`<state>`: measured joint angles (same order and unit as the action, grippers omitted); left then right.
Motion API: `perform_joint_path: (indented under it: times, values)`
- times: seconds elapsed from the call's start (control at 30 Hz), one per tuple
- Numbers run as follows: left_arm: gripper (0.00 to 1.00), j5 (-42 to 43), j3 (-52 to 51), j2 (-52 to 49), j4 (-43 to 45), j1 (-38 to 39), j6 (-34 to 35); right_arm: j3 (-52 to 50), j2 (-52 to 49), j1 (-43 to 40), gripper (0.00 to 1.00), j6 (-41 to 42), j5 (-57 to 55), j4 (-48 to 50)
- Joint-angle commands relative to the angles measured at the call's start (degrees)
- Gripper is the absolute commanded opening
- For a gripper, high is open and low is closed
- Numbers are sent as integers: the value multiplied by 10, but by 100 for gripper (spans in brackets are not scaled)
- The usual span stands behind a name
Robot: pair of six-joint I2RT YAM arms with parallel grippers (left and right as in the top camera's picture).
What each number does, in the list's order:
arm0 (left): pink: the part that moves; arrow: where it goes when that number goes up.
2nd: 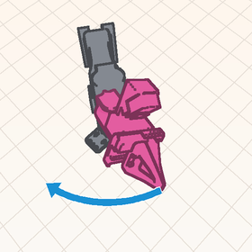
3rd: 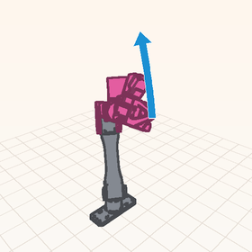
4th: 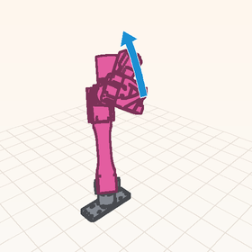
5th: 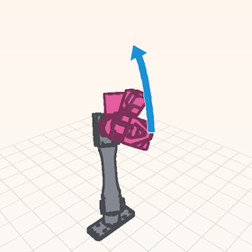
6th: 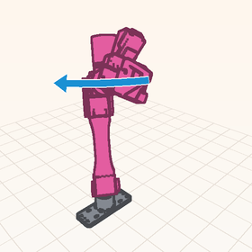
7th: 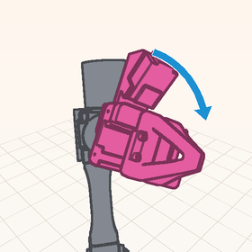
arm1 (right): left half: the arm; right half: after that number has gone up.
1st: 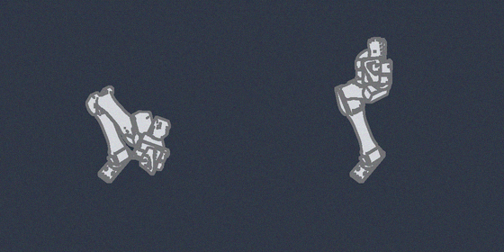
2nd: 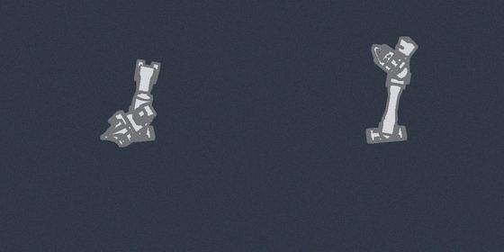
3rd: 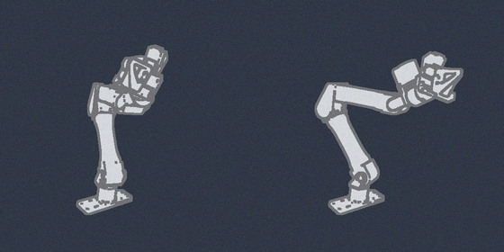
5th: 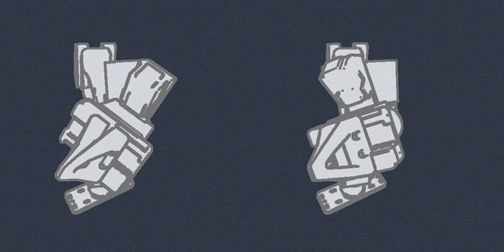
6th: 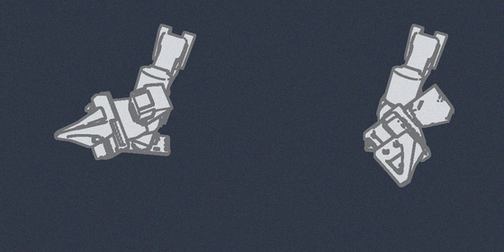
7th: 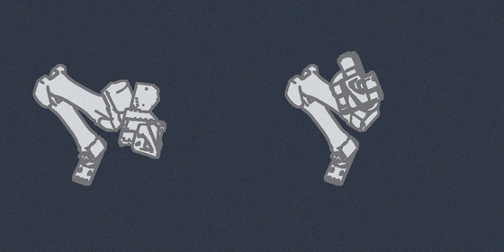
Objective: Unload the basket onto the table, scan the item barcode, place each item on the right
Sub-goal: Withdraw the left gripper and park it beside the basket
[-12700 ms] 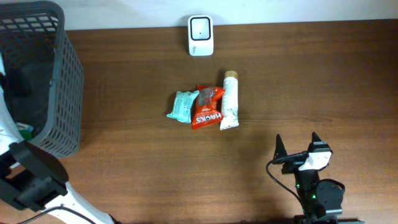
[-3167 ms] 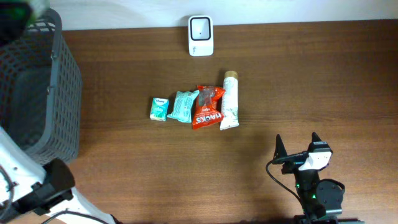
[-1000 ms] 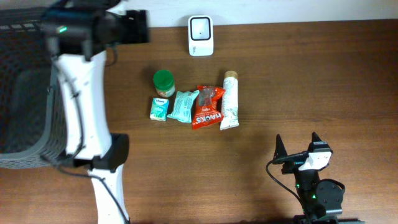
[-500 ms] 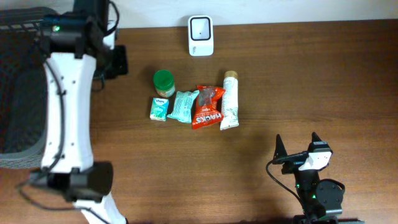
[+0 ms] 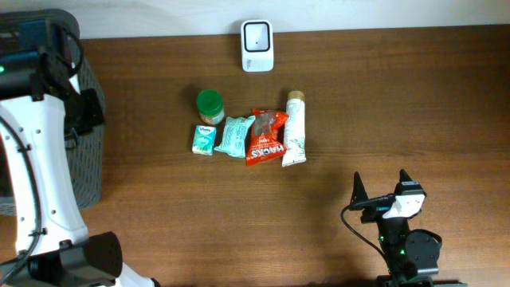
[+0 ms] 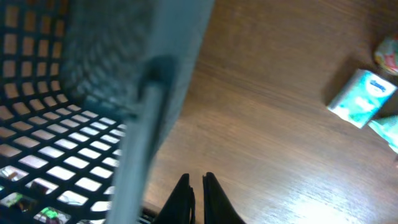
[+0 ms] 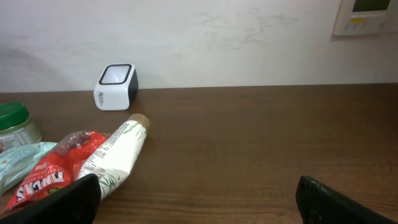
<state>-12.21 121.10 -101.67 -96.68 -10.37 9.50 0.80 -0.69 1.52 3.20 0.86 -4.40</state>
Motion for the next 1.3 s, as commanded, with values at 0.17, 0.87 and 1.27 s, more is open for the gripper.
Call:
perform_joint_path:
  times: [0.17, 0.87, 1.27]
  values:
    - [6, -18, -73, 4, 17, -78, 3, -5, 3, -3, 98, 2, -5, -1]
    - [99, 504, 8, 19, 210, -11, -175, -5, 3, -3, 99, 2, -5, -1]
    - [99, 42, 8, -26, 221, 90, 16, -5, 3, -3, 98, 31, 104, 32]
